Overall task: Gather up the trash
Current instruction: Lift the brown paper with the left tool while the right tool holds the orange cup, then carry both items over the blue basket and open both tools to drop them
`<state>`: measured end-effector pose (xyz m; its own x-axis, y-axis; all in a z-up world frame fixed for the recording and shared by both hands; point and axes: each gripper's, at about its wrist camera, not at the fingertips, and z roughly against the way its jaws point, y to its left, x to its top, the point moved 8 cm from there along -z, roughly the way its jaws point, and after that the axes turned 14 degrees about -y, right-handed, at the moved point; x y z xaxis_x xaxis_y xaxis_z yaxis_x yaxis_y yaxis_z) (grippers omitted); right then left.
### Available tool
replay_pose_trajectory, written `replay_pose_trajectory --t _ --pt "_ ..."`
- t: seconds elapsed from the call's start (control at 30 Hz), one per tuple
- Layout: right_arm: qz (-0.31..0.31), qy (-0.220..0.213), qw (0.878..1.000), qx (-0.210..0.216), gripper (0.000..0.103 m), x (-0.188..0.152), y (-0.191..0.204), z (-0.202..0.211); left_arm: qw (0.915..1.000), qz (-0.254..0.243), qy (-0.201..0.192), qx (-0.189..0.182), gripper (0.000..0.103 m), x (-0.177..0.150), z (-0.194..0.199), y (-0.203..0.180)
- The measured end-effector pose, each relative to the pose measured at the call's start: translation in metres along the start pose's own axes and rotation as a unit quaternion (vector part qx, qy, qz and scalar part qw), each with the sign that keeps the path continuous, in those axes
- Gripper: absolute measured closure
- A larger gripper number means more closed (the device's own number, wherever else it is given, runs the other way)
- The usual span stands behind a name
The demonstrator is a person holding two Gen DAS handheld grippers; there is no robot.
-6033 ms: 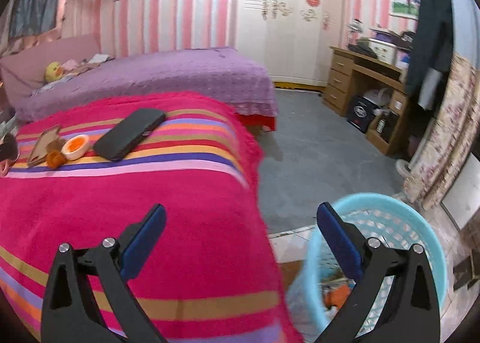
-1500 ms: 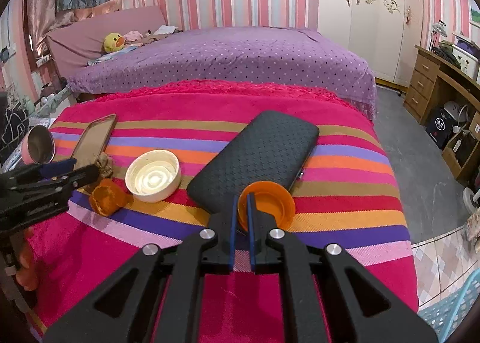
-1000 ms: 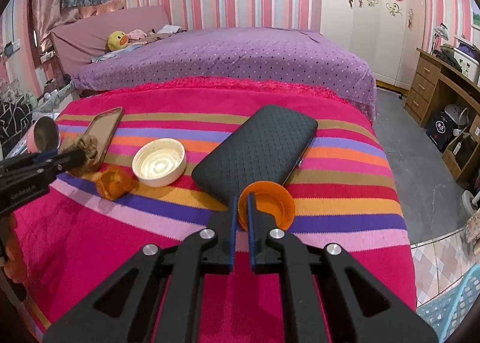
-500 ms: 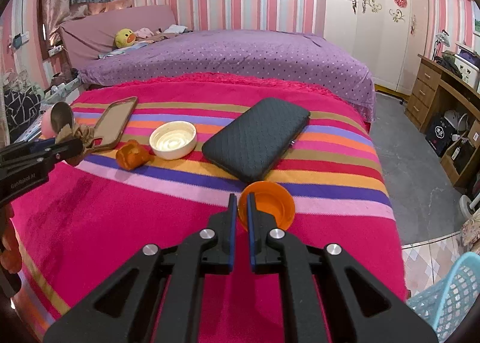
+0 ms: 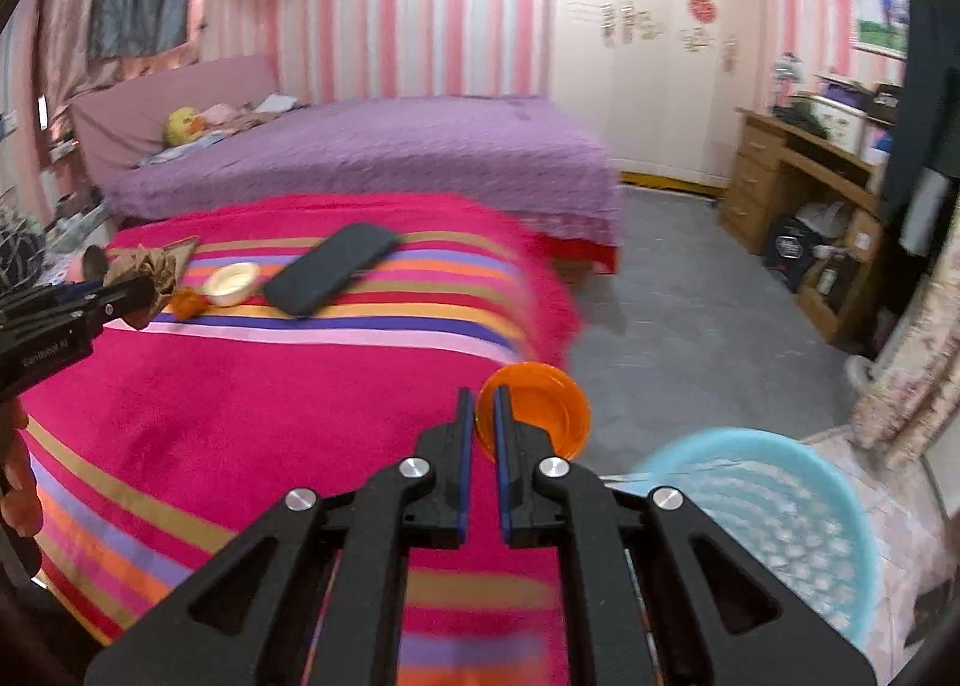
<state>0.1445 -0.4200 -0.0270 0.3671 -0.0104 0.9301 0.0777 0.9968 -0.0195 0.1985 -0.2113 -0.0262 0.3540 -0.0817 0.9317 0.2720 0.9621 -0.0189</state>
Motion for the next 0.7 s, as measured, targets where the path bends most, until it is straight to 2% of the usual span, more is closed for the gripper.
replay_pose_trajectory --t 0.23,0.37,0.47,0.7 --pt "-0.011 0.002 0.996 -0.087 0.096 -0.018 -0.119 0.055 0.9965 -0.01 0.013 -0.082 0.07 -0.019 0.002 -0.12" --pt "-0.021 0.008 0.993 -0.118 0.096 -0.035 -0.165 0.075 0.9899 -0.012 0.041 -0.135 0.07 -0.038 0.004 -0.187" --pt "-0.031 0.01 0.992 -0.125 0.096 -0.044 -0.184 0.08 0.9862 -0.016 0.055 -0.155 0.07 -0.051 0.004 -0.222" --pt "-0.053 0.015 0.989 -0.135 0.096 -0.065 -0.214 0.08 0.9809 -0.057 0.058 -0.177 0.07 -0.066 0.0 -0.287"
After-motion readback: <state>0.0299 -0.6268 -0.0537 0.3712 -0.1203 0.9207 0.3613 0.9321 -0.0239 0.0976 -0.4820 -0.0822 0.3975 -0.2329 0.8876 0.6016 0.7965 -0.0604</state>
